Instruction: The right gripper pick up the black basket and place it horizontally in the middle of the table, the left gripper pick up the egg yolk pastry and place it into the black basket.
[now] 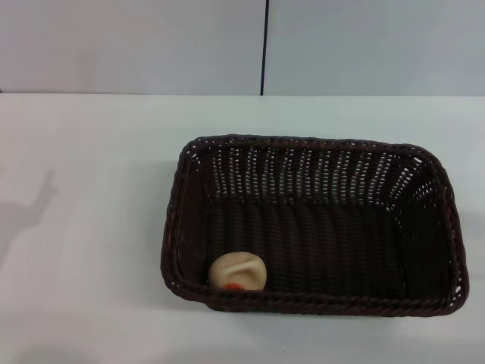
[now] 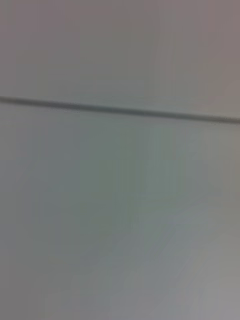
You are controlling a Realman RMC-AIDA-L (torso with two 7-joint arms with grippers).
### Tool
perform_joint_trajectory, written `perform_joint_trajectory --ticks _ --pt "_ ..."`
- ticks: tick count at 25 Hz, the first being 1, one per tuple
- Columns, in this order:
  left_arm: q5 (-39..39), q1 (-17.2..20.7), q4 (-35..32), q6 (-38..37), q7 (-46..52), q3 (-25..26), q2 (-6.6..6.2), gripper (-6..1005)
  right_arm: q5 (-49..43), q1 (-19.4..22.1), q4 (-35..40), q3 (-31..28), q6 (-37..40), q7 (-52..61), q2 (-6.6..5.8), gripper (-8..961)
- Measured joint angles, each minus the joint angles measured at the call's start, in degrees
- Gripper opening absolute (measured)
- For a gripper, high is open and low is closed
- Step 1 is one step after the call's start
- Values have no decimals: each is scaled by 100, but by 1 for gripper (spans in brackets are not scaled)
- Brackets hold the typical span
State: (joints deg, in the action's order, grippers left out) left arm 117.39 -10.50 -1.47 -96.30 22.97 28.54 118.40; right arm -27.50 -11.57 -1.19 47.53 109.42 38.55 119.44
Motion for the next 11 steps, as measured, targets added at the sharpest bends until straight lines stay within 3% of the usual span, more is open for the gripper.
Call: perform_joint_trajectory --ticks 2,4,11 --pt "0 0 0 0 0 0 0 854 0 -19 -12 -29 -10 -8 0 814" --pt "-9 184 191 178 -69 409 12 866 -19 -74 -13 -42 -35 -16 -3 814" --pt "-3 214 314 320 -195 429 33 866 -47 -74 -41 -11 -113 -26 2 814"
